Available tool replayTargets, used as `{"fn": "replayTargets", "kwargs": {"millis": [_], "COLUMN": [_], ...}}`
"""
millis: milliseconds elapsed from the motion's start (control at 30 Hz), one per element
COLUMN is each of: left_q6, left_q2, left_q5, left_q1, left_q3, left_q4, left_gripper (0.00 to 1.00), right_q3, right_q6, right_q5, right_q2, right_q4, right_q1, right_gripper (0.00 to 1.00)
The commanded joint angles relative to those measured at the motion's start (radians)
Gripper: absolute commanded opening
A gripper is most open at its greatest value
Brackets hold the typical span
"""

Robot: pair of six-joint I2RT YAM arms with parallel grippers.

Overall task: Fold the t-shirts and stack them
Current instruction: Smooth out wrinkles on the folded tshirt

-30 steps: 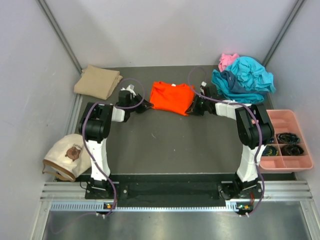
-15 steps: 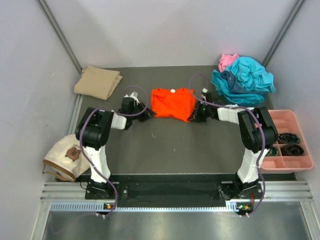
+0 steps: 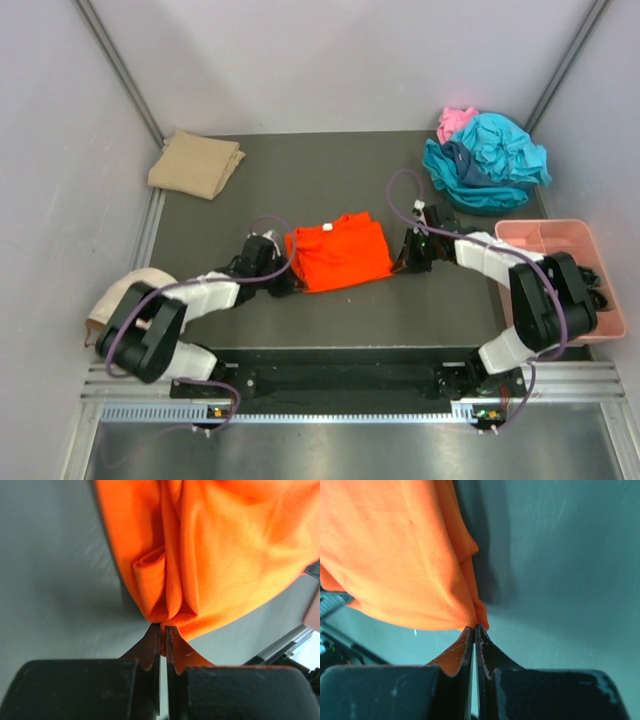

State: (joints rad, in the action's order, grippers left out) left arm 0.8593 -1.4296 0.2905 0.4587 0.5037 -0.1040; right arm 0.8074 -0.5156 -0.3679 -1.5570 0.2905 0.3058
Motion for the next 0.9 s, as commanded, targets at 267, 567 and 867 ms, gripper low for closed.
{"fn": "replayTargets", "kwargs": {"millis": [267, 567, 867], "left_q6": [-0.057, -0.085, -0.124], "left_q2": [0.175, 0.208, 0.29], "left_q5": [-0.218, -0.333, -0.421], "left_q1": [-0.002, -0.002, -0.003], "left_q3": [0.018, 0.1, 0.216], "left_q4": [0.366, 0.526, 0.477], "left_gripper": [0.05, 0.97, 0.99], "right_q3": [-0.05, -0.028, 0.025], "right_q6": [0.057, 0.065, -0.007], "right_q5": [-0.035, 0.047, -0.009], "right_q2": [0.15, 0.227, 0.104], "right_q4": [0.127, 0.15, -0.086], "right_q1": [0.006, 0.007, 0.007], "right_gripper": [0.02, 0.59, 0.58]}}
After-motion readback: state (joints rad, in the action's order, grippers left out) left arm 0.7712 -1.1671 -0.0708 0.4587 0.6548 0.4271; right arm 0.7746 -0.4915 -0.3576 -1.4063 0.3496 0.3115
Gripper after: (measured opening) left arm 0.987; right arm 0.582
